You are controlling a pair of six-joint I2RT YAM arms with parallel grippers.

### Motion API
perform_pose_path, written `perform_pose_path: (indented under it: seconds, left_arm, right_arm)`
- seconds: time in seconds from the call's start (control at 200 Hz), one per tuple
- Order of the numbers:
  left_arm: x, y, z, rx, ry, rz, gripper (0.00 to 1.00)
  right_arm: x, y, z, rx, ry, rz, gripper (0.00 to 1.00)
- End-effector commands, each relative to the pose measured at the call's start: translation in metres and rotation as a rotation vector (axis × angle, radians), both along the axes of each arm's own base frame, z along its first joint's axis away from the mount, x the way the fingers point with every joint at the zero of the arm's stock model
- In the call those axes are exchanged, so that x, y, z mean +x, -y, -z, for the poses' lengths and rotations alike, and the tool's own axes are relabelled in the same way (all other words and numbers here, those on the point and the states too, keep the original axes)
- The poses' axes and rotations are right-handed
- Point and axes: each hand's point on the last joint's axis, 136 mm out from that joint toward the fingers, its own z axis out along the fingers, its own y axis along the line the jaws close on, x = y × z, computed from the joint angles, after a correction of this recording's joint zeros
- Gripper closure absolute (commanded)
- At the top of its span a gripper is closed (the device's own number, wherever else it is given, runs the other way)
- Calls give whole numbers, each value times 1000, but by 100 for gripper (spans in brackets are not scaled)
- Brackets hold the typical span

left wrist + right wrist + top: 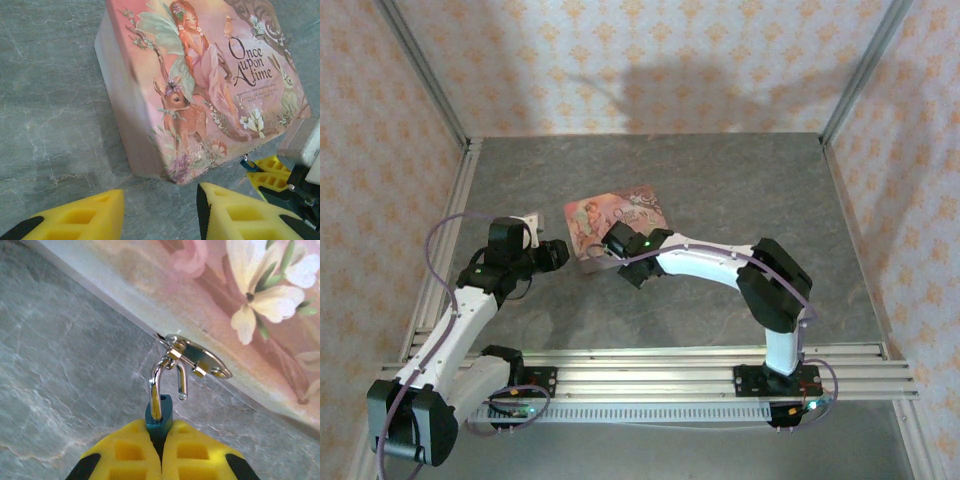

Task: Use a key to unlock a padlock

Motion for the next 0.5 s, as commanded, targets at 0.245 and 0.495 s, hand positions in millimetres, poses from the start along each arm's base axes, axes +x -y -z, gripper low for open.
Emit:
perform_pose_path:
  seconds: [0.245, 0.495]
  left_arm:
    - [-1, 1, -1, -1, 25, 24, 57]
    - [-1, 1, 4, -3, 14, 23, 57]
  right_arm:
    - [5, 27, -2, -293, 17, -164, 100]
    - [-20, 10, -1, -261, -59, -314, 100]
